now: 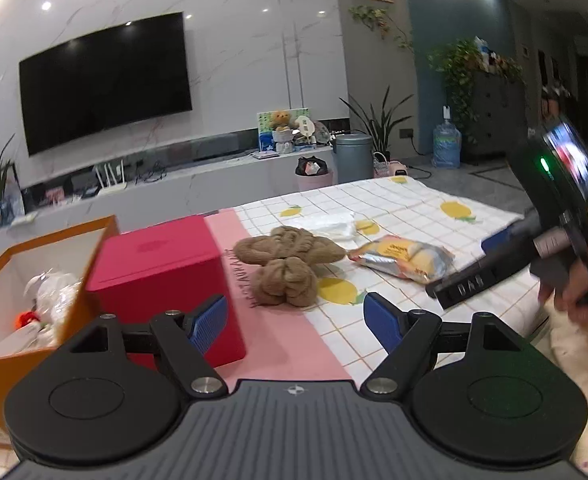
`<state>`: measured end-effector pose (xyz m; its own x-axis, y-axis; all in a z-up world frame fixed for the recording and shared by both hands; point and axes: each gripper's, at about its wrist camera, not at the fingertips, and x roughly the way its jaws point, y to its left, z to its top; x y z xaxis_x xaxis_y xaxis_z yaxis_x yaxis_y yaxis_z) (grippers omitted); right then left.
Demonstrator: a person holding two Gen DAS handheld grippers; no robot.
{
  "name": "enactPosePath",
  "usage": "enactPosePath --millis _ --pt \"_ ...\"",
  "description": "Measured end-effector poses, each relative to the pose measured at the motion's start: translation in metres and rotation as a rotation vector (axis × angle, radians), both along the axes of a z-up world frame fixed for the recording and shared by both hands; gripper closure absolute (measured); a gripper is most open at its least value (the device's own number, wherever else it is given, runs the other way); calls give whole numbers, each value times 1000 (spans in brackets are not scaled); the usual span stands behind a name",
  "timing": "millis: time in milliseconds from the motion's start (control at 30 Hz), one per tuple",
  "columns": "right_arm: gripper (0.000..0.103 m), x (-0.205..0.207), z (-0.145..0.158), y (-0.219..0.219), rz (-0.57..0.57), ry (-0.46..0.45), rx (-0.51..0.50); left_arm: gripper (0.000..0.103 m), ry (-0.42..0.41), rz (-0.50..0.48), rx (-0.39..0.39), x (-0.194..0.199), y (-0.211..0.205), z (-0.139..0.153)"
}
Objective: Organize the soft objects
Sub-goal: 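Grasp the Deegeo snack bag with the right gripper while left grasps the brown towel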
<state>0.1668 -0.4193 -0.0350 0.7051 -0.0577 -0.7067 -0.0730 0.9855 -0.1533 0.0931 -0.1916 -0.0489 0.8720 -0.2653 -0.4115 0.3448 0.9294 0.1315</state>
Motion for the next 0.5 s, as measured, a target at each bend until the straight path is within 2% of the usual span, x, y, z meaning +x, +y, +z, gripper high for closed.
enactPosePath --millis 267,433,500 --pt "3 30 -18 -32 15 -32 98 12 17 39 47 26 -42 -29" --pt "3 57 -29 -45 -14 -20 193 12 -3 129 57 61 -64 -31" --pt "3 69 -34 -48 -35 -8 194 12 -3 161 61 76 -72 -31"
